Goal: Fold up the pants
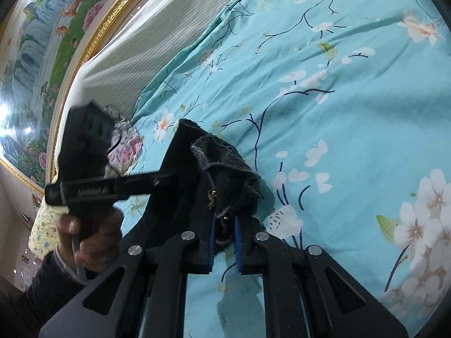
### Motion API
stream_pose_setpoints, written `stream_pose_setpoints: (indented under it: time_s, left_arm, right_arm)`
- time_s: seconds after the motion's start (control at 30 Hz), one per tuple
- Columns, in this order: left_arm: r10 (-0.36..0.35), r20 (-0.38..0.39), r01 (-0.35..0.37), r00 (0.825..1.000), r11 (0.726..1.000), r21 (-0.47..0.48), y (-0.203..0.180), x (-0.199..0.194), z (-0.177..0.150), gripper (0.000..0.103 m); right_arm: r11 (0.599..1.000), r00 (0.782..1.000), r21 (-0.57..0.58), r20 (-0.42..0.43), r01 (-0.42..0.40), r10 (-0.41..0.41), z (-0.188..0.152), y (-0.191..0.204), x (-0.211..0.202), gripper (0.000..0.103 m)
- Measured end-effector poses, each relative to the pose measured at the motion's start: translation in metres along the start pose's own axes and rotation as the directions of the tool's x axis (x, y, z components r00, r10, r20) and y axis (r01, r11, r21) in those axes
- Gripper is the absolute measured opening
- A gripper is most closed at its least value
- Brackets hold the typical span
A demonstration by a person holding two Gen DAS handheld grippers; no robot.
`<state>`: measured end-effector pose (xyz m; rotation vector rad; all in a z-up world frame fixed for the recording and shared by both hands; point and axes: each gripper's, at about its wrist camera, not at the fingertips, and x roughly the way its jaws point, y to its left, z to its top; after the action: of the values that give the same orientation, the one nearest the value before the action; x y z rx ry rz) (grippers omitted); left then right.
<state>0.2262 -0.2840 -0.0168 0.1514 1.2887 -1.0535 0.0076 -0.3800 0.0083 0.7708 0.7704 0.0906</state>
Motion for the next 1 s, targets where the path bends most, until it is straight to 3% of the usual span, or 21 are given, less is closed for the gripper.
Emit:
stream_pose_setpoints:
  time_s: [0.1, 0.2, 0.43, 0.57, 0.83, 1.0]
  left_arm:
    - [-0.05, -0.024, 0.05, 0.998, 0.999, 0.017, -0.005, 0.006, 0.005, 0.02]
    - [-0.031, 0.005, 0.03, 1.0, 0.998, 0.054, -0.014, 0.002, 0.005, 0.014]
    - [-0.071, 0.109, 0.066, 0.991, 0.996, 0.053, -0.022, -0.044, -0.01, 0.011]
    - [-0.079, 0.164, 0.071, 0.983, 0.996, 0.053, -0.026, -0.078, -0.024, 0.011]
    - [-0.075, 0.267, 0.067, 0.961, 0.997, 0.038, -0.023, -0.135, -0.069, 0.01]
    - [-0.057, 0.317, 0.062, 0.947, 0.998, -0.005, -0.008, -0.162, -0.106, 0.01]
  right_arm:
    - [1.0, 1.0, -0.005, -0.002, -0.007, 0.007, 0.0, -0.001, 0.0, 0.012]
    - [1.0, 1.0, -0.005, 0.002, -0.014, 0.014, 0.0, -0.001, 0.0, 0.012]
    - [0.998, 0.998, -0.025, 0.013, -0.061, 0.061, 0.004, 0.014, -0.006, 0.012]
    - [0.989, 0.99, -0.053, 0.019, -0.14, 0.141, 0.006, 0.033, -0.012, 0.012]
    - [0.941, 0.953, -0.152, -0.038, -0.301, 0.299, 0.0, 0.09, -0.014, 0.012]
    - [0.918, 0.934, -0.175, -0.096, -0.356, 0.344, -0.012, 0.115, -0.002, 0.012]
